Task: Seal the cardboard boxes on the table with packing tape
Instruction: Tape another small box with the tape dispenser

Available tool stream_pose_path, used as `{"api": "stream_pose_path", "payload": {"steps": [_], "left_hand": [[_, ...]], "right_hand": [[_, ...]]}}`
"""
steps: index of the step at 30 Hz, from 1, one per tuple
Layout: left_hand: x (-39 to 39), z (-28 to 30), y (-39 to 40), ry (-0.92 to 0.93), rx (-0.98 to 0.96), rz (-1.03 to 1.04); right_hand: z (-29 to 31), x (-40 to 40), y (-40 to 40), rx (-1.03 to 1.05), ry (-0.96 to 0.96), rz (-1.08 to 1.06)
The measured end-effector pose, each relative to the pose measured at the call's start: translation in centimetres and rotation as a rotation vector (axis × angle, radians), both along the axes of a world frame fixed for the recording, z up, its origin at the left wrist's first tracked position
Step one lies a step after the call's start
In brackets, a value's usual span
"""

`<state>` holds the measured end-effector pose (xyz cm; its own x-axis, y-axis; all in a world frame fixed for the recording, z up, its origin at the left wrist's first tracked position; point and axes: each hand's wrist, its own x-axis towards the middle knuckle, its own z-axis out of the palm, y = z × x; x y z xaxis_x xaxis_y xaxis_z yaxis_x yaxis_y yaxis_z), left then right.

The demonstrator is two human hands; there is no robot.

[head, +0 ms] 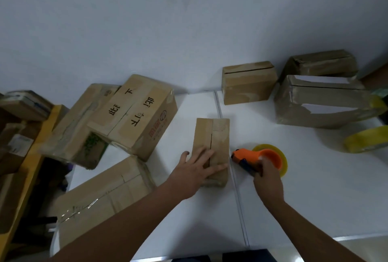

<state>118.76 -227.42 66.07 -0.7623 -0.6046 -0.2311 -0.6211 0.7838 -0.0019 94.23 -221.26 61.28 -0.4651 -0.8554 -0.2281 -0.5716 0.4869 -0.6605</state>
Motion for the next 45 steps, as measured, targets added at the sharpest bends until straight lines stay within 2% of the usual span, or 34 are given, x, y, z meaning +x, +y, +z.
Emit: {"api": "stream_pose_path", "payload": {"steps": [2, 5, 9, 12, 15, 18, 21, 23, 25, 27, 29, 30, 32, 33, 35, 39, 45], "left_hand": [[0.2, -0.1, 0.4, 0.113, 0.092, 0.06], [0.8, -0.5, 0.6, 0.251, 0.238, 0.175], [1.9, -2.3, 1.9, 0.3, 0.164, 0.163], [2.1, -3.6, 2.7, 0.306, 0.059, 0.169], [1.6, -4.2, 3.0, 0.318, -0.005, 0.164], [0.2, -4.1, 2.3, 0.287, 0.027, 0.261], [-1.7, -2.8, 0.3, 0.225, 0.169, 0.371], [-2.5, -1.1, -0.7, 0.226, 0.235, 0.419], [-3.1, 1.0, -1.2, 0.346, 0.296, 0.462], [-4.0, 3.2, -1.2, 0.558, 0.326, 0.553], [-5.5, 5.9, -0.7, 0.798, 0.455, 0.787], [-6.2, 7.1, -0.6, 0.903, 0.613, 0.95], [-7.3, 8.9, -0.5, 1.071, 1.046, 1.214], [-7.4, 9.3, -0.5, 1.125, 1.214, 1.262], [-7.2, 9.7, -0.4, 1.155, 1.389, 1.279], [-6.1, 10.3, 0.0, 1.159, 1.486, 1.313], [-4.7, 10.7, 0.6, 1.084, 1.505, 1.32]], "right_hand": [[-0.5, -1.1, -0.5, 0.006, 0.109, 0.076], [-1.1, -2.2, -1.4, 0.185, 0.155, 0.234], [-1.0, -2.7, -1.9, 0.302, 0.138, 0.332], [-0.7, -2.9, -2.5, 0.353, 0.311, 0.404], [0.3, -3.7, -2.6, 0.309, 0.362, 0.444], [2.0, -4.0, -2.4, 0.172, 0.222, 0.42], [4.9, -4.1, -1.9, 0.061, 0.027, 0.368], [6.8, -4.6, -1.5, 0.02, -0.013, 0.307], [8.7, -5.4, -1.1, -0.007, -0.017, 0.243], [10.2, -5.9, -0.8, -0.008, -0.056, 0.197], [11.6, -6.3, -0.6, 0.014, -0.165, 0.18], [12.3, -6.4, -0.6, 0.029, -0.233, 0.177], [13.4, -6.3, -0.7, 0.059, -0.377, 0.181], [13.8, -6.2, -0.7, 0.073, -0.432, 0.189], [14.3, -5.8, -0.7, 0.1, -0.478, 0.223], [15.2, -4.9, -0.5, 0.178, -0.516, 0.323], [15.7, -4.2, -0.3, 0.235, -0.569, 0.398]]}}
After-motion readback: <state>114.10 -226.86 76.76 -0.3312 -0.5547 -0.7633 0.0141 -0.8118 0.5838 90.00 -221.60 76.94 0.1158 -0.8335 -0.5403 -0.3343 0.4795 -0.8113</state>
